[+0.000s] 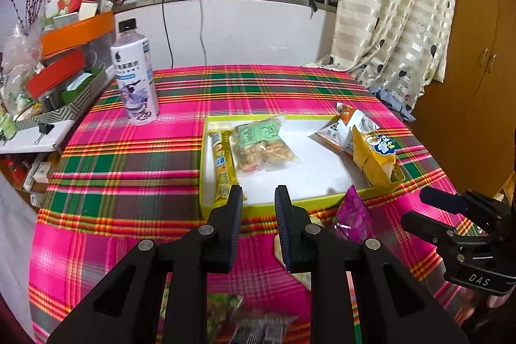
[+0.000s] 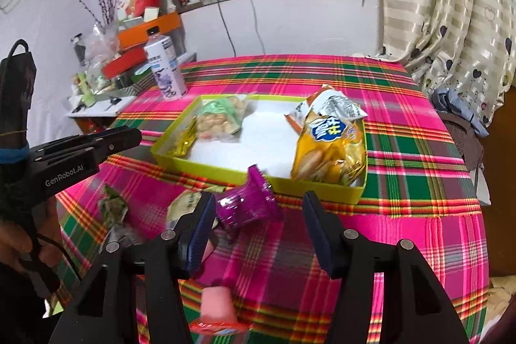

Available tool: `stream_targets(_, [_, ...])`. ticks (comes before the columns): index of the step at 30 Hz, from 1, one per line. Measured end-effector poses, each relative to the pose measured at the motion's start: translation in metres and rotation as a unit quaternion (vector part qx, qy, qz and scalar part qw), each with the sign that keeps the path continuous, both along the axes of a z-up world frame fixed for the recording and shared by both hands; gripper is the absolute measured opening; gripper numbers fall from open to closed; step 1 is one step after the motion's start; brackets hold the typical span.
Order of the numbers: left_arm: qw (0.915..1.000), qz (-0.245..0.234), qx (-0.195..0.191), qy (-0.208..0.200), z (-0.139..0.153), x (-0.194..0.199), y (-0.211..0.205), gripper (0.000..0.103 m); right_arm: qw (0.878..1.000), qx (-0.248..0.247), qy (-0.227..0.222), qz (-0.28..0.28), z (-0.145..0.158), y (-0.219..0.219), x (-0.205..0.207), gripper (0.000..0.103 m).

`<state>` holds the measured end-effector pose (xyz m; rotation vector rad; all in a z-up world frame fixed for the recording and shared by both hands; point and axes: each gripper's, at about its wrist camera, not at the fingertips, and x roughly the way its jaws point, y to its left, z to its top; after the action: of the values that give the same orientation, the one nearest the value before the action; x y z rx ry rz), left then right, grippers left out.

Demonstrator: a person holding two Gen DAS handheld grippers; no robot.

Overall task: Organize snacks
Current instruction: 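Open both tools and withdraw them toward the remaining snacks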

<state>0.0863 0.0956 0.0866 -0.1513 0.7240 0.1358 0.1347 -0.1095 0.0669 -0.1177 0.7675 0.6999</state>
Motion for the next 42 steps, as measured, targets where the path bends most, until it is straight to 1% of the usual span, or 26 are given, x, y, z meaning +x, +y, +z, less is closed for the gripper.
stream_targets(9, [1.0000, 0.005, 0.001, 0.001, 0.000, -0.020, -0.003, 0.021, 1.000, -0.004, 0.003, 0.009, -0.001, -0.001, -0.022, 0.056])
stream_targets(17, [1.0000, 0.007, 0.001, 0.006, -0.005, -0.028, -0.005, 0.021, 1.000, -0.007, 0.008, 0.015, -0.004, 0.000, -0.030, 0.056])
stream_targets(33, [0.9998, 0.011, -0.003, 0.019, -0.016, -0.032, -0.001, 0.021, 1.000, -0.007, 0.014, 0.022, -0.009, 0.005, -0.033, 0.056])
stream_targets(42, [0.9994, 0.013, -0.021, 0.025, -0.024, -0.038, 0.013, 0.021, 1.000, -0.008, 0.021, 0.016, -0.012, 0.002, -0.032, 0.056])
